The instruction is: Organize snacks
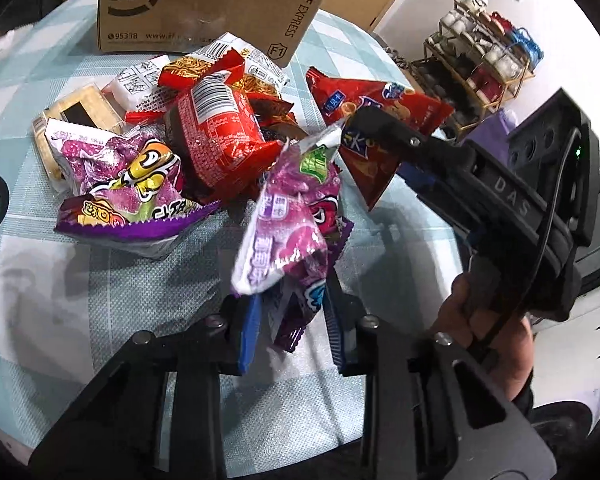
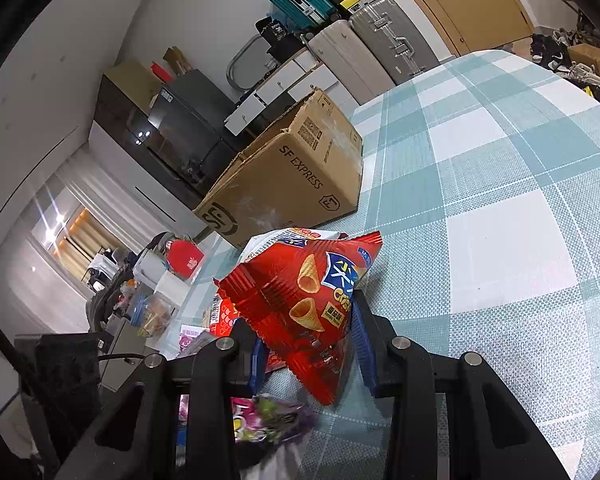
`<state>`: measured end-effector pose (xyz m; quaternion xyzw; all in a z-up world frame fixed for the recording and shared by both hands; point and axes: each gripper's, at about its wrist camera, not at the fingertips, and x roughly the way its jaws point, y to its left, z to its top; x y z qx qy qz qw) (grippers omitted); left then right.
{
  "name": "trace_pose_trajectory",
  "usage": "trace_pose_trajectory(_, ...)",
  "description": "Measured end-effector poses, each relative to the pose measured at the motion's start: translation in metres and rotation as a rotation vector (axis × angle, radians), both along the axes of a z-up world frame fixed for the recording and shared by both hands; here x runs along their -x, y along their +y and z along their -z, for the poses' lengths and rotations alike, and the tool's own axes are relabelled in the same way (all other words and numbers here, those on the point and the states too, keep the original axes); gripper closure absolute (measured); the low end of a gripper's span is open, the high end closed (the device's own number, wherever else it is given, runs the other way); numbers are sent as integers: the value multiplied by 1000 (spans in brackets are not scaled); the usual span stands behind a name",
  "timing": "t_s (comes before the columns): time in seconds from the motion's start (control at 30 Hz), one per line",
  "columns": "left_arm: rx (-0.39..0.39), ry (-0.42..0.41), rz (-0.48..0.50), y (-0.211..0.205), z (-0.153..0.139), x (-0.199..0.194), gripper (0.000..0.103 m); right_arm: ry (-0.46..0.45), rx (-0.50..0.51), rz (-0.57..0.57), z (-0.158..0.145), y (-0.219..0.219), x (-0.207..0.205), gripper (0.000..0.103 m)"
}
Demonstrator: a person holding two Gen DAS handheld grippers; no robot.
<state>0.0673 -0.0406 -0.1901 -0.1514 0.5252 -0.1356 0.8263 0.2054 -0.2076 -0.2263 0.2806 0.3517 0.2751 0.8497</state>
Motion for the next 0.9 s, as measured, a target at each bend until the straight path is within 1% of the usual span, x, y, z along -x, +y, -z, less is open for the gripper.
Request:
trace_pose_trajectory(0.03, 20, -10, -4, 3, -1, 0, 82, 0, 0, 0, 0, 0, 0, 66)
trace_pose_trajectory(0.13, 64, -10, -6, 13, 2, 1, 86, -1, -1, 1, 0, 0, 0, 66)
trace_pose_trajectory(0.27, 79, -22, 14, 19, 1, 4, 92, 0, 1, -1, -1, 0, 1, 66)
trace_pose_trajectory(0.37, 67, -31, 38, 14, -5, 7, 94, 0, 0, 1, -1, 0, 1, 66)
trace_pose_trajectory(0.47, 55, -56, 54, 11, -11, 14, 94, -2, -1, 1, -2, 1, 1, 66)
trace_pose_trajectory(0.67, 52, -110, 78, 18, -35, 33, 94, -11, -2, 5, -3, 1, 3, 66)
trace_pose_trajectory(0.77, 51, -146, 78, 23, -55, 42, 94, -25, 13, 1, -6, 3, 7, 66)
trace_pose_trajectory(0.9, 60, -201, 61, 41, -85, 47, 94, -34, 24, 14, -8, 3, 13, 66)
